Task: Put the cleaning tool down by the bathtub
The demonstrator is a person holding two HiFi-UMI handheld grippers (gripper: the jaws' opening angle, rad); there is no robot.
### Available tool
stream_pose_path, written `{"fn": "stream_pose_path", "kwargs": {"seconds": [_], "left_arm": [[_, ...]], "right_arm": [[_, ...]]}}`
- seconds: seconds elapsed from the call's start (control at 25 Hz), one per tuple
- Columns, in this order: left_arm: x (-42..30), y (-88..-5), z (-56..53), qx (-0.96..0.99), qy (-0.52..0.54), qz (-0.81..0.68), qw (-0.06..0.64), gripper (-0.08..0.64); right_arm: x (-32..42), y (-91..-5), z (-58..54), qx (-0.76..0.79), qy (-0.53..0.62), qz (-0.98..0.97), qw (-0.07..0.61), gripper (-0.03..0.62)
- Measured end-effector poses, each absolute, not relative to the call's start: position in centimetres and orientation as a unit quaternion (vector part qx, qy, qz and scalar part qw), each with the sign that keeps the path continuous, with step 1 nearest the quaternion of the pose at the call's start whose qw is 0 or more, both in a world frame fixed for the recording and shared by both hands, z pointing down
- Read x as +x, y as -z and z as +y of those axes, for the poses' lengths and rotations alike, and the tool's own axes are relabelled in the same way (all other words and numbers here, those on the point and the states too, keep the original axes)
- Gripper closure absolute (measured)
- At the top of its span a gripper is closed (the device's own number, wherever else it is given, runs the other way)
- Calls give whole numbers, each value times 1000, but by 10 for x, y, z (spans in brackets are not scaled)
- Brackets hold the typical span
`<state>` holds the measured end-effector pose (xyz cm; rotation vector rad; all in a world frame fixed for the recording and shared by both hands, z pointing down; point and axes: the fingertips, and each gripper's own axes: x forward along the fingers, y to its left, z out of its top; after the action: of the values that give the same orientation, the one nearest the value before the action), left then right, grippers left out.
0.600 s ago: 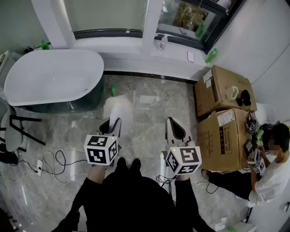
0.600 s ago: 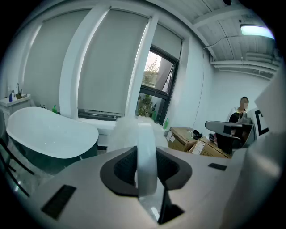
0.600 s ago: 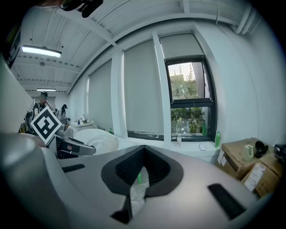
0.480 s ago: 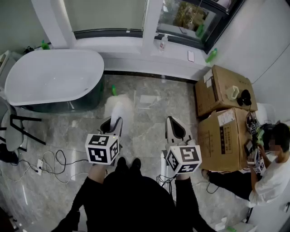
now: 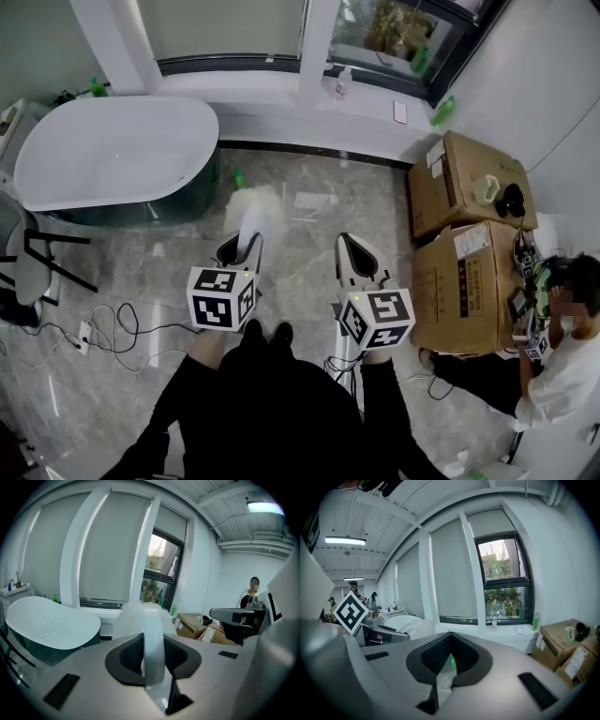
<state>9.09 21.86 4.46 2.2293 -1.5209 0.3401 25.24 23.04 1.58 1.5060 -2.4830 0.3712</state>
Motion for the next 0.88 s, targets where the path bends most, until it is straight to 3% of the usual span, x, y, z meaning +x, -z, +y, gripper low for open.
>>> {"fn": "stream_pose_path", "kwargs": {"seconds": [0.88], "left_arm": [[108,-7,186,799,-92,-575,147,466]], "right_arm": [[301,-14,223,536,-143,-828,85,592]]}}
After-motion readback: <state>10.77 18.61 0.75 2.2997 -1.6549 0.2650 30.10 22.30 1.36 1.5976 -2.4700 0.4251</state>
